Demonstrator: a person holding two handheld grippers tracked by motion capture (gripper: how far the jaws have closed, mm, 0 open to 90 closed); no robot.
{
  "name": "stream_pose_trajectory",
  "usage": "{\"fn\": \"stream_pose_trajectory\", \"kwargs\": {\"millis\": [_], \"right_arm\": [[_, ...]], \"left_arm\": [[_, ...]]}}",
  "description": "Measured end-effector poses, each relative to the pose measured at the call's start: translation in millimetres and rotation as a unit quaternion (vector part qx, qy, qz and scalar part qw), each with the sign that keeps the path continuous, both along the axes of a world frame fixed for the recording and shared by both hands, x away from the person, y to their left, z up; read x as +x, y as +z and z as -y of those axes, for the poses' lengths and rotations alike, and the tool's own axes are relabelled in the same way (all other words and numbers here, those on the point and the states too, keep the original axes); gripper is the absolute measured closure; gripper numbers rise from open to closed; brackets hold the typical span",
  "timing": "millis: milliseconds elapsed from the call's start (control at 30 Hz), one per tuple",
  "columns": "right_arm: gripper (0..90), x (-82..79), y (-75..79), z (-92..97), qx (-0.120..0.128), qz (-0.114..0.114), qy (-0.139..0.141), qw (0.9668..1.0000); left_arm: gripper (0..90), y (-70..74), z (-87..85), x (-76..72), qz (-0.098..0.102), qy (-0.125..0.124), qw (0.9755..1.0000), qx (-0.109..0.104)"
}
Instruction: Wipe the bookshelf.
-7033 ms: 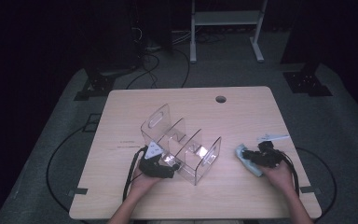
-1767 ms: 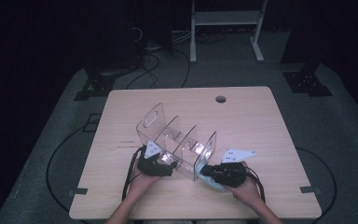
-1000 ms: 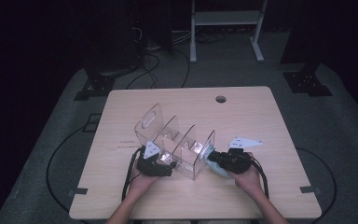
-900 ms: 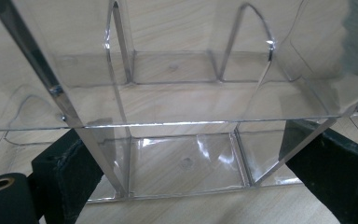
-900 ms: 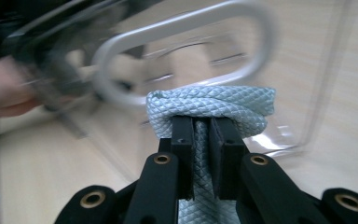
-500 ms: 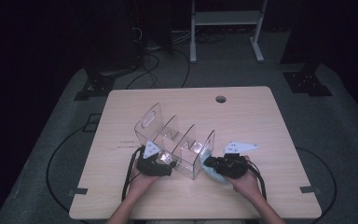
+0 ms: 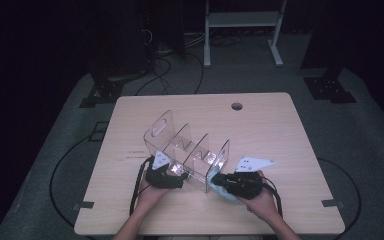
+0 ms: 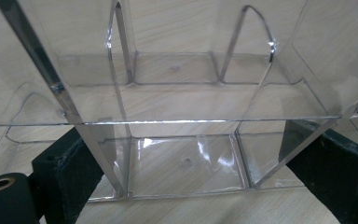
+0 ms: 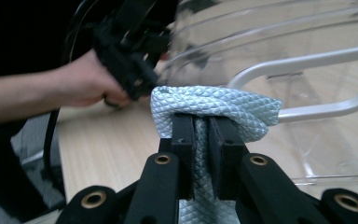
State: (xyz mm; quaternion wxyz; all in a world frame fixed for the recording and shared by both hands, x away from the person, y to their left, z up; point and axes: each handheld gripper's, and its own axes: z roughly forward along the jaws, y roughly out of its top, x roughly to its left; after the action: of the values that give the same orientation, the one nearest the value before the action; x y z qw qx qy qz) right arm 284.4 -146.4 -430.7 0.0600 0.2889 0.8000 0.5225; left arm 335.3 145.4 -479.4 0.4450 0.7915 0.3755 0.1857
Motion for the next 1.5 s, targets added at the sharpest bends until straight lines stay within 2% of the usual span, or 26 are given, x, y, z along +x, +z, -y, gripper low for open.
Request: {"fn": "stream_pose_trajectory", "kwargs": {"millis": [133,167,333,400,500,567,667,833,900,967,1033,1100,1200,1267,1300,1433,1467,1500], "right_arm": [[81.1,-5.2,3.6,-3.7,-0.009,0.009,0.021,0.9997],[81.2,-3.3,4.0,-2.1,-0.011,0.015,0.015,0.9997],[81.3,6.4,7.7,6.3,0.001,0.013,-0.009,0.9999],[81.3,-1.9,7.8,-0.6,-0.012,0.025,-0.008,0.9996],[81.4,-12.5,11.6,-7.7,-0.017,0.038,0.008,0.9991],[81.3,-9.7,18.4,-3.3,-0.009,0.044,0.004,0.9990],[81.3,-1.2,28.9,5.6,-0.006,0.049,-0.027,0.9984],[81.3,-6.4,30.2,-2.4,-0.012,0.051,0.000,0.9986],[81.2,-1.6,30.9,1.0,-0.017,0.055,-0.004,0.9983],[81.2,7.5,31.3,6.6,-0.026,0.062,-0.024,0.9975],[81.2,18.1,30.1,14.1,-0.018,0.053,-0.046,0.9974],[81.2,23.3,28.2,17.6,-0.011,0.043,-0.052,0.9977],[81.1,16.7,25.5,12.2,-0.010,0.043,-0.031,0.9986],[81.2,13.6,21.7,10.2,-0.001,0.029,-0.008,0.9995],[81.2,13.9,20.7,10.7,0.001,0.029,-0.010,0.9995],[81.3,26.3,17.3,21.8,0.000,0.028,-0.057,0.9980],[81.2,29.1,15.6,23.9,-0.001,0.021,-0.067,0.9975],[81.3,30.0,12.6,24.2,0.005,0.011,-0.065,0.9978]], "left_arm": [[6.6,0.5,-0.6,0.4,-0.001,-0.004,1.0000,0.003],[6.6,0.6,-0.5,0.4,-0.001,-0.005,1.0000,0.004],[6.5,0.6,1.2,1.5,0.000,-0.003,1.0000,0.005],[6.5,0.8,0.2,1.1,-0.001,-0.004,1.0000,0.007],[6.9,0.8,-1.9,-0.2,0.003,-0.009,0.9999,0.008],[6.9,0.4,-1.9,0.1,0.004,-0.010,0.9999,0.006],[6.8,0.5,-1.9,0.1,0.003,-0.010,0.9999,0.006],[7.0,1.1,-3.3,0.0,0.002,-0.012,0.9999,0.010],[6.9,0.6,-2.7,0.5,0.005,-0.012,0.9999,0.008],[6.9,0.7,-3.0,1.1,0.005,-0.012,0.9999,0.009],[6.9,0.4,-2.6,1.4,0.006,-0.011,0.9999,0.007],[6.9,0.5,-2.6,1.4,0.006,-0.011,0.9999,0.008],[6.9,0.5,-3.4,1.5,0.006,-0.012,0.9999,0.007],[6.9,0.6,-3.2,1.3,0.005,-0.012,0.9999,0.007],[6.9,0.7,-2.9,1.2,0.006,-0.012,0.9999,0.007],[6.9,0.7,-2.9,1.0,0.006,-0.012,0.9999,0.008],[6.9,0.6,-3.0,1.0,0.005,-0.012,0.9999,0.008],[6.9,0.8,-3.0,0.7,0.004,-0.011,0.9999,0.009]]}}
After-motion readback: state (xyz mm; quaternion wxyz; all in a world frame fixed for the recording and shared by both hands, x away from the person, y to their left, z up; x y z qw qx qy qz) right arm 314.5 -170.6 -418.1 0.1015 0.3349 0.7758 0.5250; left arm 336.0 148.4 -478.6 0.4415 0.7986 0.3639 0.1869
